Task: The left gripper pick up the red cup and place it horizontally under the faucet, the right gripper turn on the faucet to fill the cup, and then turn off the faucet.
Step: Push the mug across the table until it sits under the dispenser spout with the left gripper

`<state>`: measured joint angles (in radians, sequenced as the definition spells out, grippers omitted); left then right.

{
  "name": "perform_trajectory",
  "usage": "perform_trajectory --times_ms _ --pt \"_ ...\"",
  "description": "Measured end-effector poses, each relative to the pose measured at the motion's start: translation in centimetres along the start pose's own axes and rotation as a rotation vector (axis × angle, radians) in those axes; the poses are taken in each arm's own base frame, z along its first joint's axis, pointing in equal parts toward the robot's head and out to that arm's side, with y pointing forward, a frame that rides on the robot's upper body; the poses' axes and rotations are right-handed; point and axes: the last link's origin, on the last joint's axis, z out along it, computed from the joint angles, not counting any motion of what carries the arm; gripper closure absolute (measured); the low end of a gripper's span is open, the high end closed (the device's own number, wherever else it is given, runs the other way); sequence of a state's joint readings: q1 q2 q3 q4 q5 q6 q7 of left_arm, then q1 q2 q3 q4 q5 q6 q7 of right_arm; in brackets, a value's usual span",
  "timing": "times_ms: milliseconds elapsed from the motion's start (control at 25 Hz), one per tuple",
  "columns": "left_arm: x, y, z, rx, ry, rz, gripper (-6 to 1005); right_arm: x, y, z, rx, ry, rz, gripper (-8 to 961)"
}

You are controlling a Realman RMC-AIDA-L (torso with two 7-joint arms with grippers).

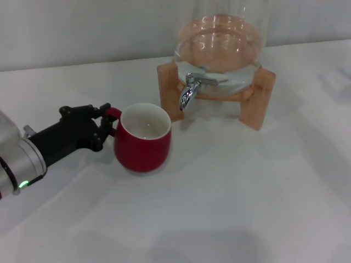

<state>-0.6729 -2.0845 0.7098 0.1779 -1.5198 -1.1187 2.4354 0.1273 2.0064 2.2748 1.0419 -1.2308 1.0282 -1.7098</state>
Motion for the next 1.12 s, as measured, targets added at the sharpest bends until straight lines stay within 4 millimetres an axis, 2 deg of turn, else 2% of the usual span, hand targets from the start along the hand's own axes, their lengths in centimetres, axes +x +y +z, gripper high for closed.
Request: perform_trajectory --times_ms 400,1120 --pt "-0.4 0.9 0.5 -0.069 -0.057 -0.052 843 0.1 0.0 -0.1 0.000 0.002 0.000 322" --pt "0.5 0.1 1.8 -0.059 -0.086 0.012 842 0.4 0.1 0.0 -0.003 0.006 0.001 322"
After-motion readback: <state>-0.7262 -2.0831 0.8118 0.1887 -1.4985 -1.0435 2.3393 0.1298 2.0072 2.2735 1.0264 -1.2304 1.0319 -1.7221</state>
